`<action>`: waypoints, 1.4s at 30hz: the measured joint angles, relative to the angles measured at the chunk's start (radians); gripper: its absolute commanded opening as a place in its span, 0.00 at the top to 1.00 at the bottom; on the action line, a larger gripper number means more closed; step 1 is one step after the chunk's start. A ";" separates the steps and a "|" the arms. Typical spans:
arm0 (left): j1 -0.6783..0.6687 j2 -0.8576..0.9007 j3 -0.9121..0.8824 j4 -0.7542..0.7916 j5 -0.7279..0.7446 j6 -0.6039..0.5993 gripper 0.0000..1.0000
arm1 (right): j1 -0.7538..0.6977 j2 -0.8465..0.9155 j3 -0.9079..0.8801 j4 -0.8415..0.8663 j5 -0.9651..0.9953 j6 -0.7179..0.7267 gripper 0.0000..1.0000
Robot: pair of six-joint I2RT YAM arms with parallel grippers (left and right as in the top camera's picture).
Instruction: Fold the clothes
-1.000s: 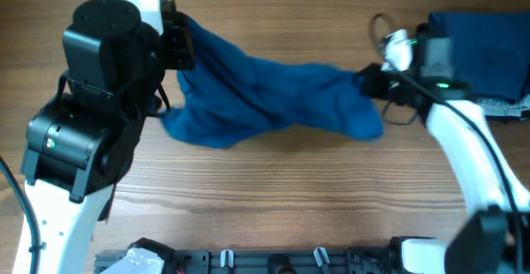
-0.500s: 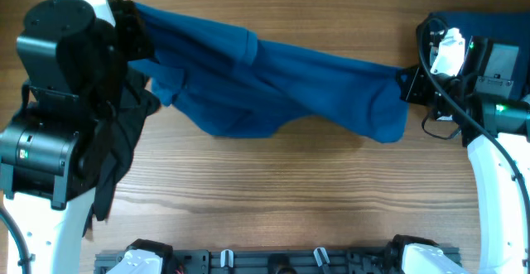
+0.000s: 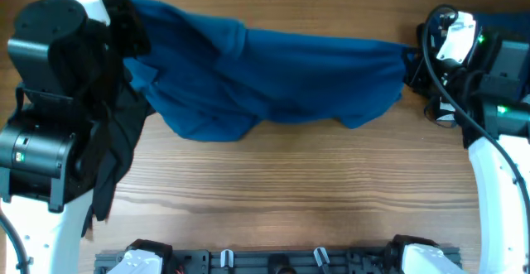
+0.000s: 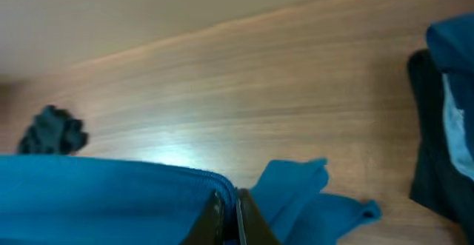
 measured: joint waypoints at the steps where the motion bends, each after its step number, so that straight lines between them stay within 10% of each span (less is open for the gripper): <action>1: 0.000 -0.002 0.000 -0.035 0.023 -0.001 0.96 | 0.000 -0.021 0.004 -0.042 -0.007 0.000 0.96; 11: 0.000 0.012 0.000 -0.237 0.105 -0.030 0.96 | 0.000 -0.021 -0.123 -0.380 -0.030 0.010 0.95; 15: 0.000 0.027 0.000 -0.233 0.112 -0.030 0.96 | 0.000 -0.018 -0.238 -0.383 -0.034 0.015 0.64; 42: 0.000 0.101 0.000 -0.151 0.107 -0.030 0.96 | 0.175 0.042 -0.402 -0.180 -0.018 0.079 0.59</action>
